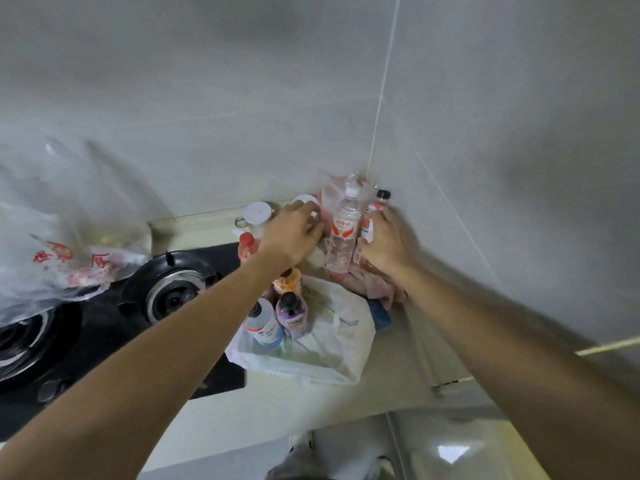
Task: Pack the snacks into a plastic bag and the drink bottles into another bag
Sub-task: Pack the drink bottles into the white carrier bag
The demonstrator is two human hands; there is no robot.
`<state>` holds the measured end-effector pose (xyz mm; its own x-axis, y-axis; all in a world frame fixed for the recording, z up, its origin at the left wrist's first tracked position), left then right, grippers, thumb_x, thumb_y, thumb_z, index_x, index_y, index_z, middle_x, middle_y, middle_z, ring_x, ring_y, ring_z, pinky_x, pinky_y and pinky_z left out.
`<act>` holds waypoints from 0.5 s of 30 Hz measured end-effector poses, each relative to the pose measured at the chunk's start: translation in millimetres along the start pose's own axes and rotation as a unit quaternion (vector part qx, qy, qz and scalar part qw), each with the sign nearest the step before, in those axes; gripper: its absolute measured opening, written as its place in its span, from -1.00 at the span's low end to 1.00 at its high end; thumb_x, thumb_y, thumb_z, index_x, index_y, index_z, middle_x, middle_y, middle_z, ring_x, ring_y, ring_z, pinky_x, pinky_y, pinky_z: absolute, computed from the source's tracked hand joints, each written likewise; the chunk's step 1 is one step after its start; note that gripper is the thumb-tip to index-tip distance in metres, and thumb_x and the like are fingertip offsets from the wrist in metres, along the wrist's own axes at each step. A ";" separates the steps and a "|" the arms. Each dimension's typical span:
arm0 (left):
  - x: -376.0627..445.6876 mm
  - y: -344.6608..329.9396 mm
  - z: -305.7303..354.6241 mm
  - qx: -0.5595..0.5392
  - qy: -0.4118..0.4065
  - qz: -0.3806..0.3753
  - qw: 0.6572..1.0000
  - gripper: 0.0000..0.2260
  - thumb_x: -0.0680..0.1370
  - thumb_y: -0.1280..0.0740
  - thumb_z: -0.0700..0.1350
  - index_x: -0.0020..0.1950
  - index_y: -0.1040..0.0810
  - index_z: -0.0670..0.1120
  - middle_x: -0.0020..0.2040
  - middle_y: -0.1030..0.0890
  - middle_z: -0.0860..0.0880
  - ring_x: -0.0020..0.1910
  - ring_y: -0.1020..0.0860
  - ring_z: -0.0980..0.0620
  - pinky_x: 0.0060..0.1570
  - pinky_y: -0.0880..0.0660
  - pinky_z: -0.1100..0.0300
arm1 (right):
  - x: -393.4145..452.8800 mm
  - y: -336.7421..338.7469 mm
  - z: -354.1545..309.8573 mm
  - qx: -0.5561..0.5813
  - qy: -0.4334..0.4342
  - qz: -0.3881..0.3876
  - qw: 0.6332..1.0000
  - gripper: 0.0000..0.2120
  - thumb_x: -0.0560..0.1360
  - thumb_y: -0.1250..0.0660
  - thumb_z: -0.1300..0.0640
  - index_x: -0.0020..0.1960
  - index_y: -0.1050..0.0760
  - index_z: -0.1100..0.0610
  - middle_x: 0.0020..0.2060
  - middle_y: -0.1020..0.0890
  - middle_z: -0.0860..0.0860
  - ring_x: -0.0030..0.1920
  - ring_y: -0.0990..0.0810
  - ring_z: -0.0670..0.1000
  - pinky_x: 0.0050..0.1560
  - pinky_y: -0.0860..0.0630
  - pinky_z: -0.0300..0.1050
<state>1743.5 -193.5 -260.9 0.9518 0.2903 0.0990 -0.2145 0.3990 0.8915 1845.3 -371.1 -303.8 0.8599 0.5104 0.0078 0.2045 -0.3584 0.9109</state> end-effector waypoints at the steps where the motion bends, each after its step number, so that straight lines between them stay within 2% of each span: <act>1: 17.4 -5.9 6.6 -0.003 -0.013 -0.018 1.000 -0.68 0.61 -0.27 0.01 0.36 -0.49 0.01 0.20 -0.57 -0.05 0.13 -0.57 -0.09 0.04 -0.58 -0.05 | 8.0 4.0 6.5 -0.020 -0.005 0.001 1.000 -0.41 0.52 -0.44 0.04 0.50 -0.39 0.12 0.43 -0.44 0.13 0.42 -0.44 0.20 0.35 -0.49 0.12; 4: 64.6 -29.1 19.3 0.017 -0.041 -0.076 0.996 -0.57 0.64 -0.27 0.05 0.50 -0.37 0.04 0.33 -0.49 -0.06 0.22 -0.55 -0.14 0.16 -0.57 -0.12 | 33.6 8.6 18.3 -0.010 -0.039 -0.017 0.999 -0.40 0.49 -0.44 0.16 0.49 -0.35 0.12 0.35 -0.40 0.13 0.28 -0.53 0.22 0.31 -0.52 0.12; 6: 90.9 -46.2 23.4 0.038 -0.052 -0.107 0.992 -0.52 0.64 -0.26 0.07 0.56 -0.29 0.06 0.41 -0.42 -0.07 0.28 -0.52 -0.18 0.19 -0.56 -0.15 | 50.3 7.5 18.7 0.005 -0.052 -0.010 0.999 -0.40 0.48 -0.44 0.23 0.47 -0.33 0.16 0.34 -0.39 0.12 0.27 -0.55 0.21 0.28 -0.54 0.12; 10: 129.8 -75.5 21.6 0.070 -0.067 -0.144 0.985 -0.50 0.64 -0.27 0.04 0.58 -0.29 0.04 0.50 -0.35 -0.08 0.40 -0.43 -0.23 0.33 -0.43 -0.21 | 77.6 3.9 14.3 -0.002 -0.050 0.004 0.999 -0.43 0.53 -0.45 0.18 0.46 -0.30 0.21 0.34 -0.40 0.12 0.29 -0.53 0.14 0.24 -0.52 0.00; 12: 141.4 -85.9 18.4 0.080 -0.079 -0.150 0.982 -0.53 0.64 -0.27 0.01 0.54 -0.33 0.00 0.48 -0.38 -0.10 0.40 -0.43 -0.23 0.35 -0.41 -0.22 | 87.3 -0.1 15.6 -0.017 -0.061 -0.016 0.998 -0.45 0.56 -0.40 0.16 0.48 -0.29 0.21 0.37 -0.40 0.12 0.32 -0.52 0.14 0.24 -0.50 -0.02; 15: 148.3 -92.6 14.3 0.074 -0.091 -0.136 0.984 -0.62 0.64 -0.29 0.00 0.44 -0.41 -0.04 0.33 -0.51 -0.11 0.28 -0.52 -0.23 0.27 -0.46 -0.19 | 94.6 -5.8 17.8 -0.050 -0.060 -0.038 0.996 -0.52 0.57 -0.35 0.19 0.45 -0.32 0.21 0.37 -0.39 0.15 0.31 -0.54 0.19 0.24 -0.51 0.02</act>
<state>1907.7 -199.8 -322.4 0.9958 0.0246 -0.0877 0.0761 0.3050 0.9493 1933.8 -334.7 -315.7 0.8945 0.4341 -0.1071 0.2291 -0.2393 0.9435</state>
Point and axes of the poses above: each hand's wrist, its own x-axis towards the middle knuckle, its own y-axis out of the back of the hand, z = x × y, the point moved 4 cm from there along x, towards the middle knuckle
